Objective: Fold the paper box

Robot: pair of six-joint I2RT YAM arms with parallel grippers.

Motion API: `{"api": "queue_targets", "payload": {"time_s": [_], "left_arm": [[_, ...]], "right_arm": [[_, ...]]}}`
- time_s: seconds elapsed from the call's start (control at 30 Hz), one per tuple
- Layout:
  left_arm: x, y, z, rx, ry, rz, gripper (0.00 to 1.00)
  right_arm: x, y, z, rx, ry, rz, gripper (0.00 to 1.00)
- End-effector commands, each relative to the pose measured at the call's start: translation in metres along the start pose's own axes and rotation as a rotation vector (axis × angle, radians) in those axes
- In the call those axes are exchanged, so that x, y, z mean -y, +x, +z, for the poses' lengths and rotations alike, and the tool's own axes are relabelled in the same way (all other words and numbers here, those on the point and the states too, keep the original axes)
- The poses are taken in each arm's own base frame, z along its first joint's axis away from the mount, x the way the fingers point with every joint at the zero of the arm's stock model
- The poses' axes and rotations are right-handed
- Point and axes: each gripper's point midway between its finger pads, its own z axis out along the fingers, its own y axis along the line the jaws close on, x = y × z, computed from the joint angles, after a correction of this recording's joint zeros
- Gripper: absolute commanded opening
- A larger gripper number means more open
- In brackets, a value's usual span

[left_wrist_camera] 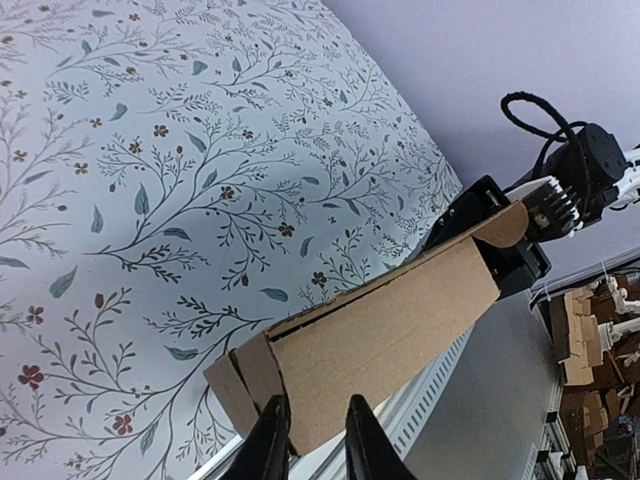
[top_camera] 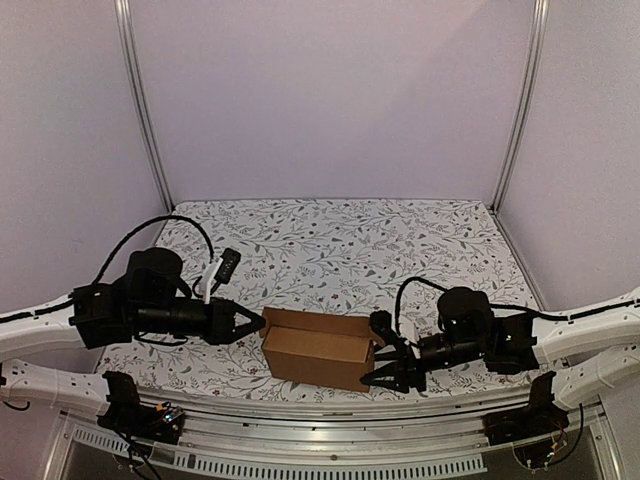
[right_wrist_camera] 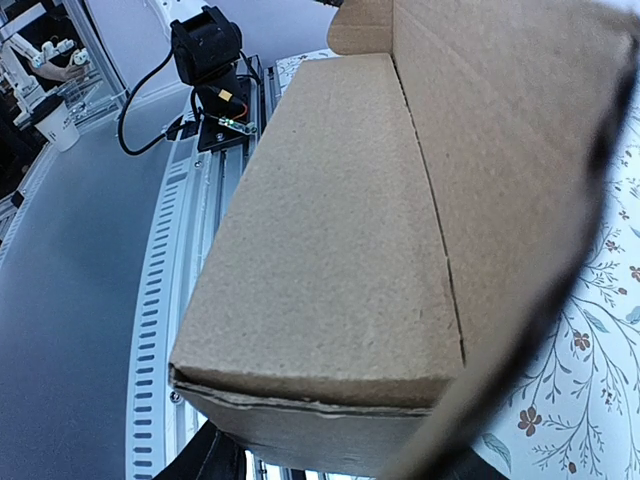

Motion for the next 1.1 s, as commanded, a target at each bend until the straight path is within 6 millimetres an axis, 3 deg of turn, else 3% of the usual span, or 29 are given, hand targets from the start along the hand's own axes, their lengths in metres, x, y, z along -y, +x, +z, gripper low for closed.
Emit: {"api": "queue_targets", "payload": {"time_s": [0.0, 1.07], "left_arm": [[-0.001, 0.009, 0.005, -0.022, 0.009, 0.001, 0.19], [-0.001, 0.007, 0.015, -0.031, -0.001, -0.015, 0.03]], "right_arm": [[-0.002, -0.010, -0.003, 0.025, 0.011, -0.021, 0.30], [-0.007, -0.018, -0.006, 0.026, 0.070, -0.080, 0.29]]}}
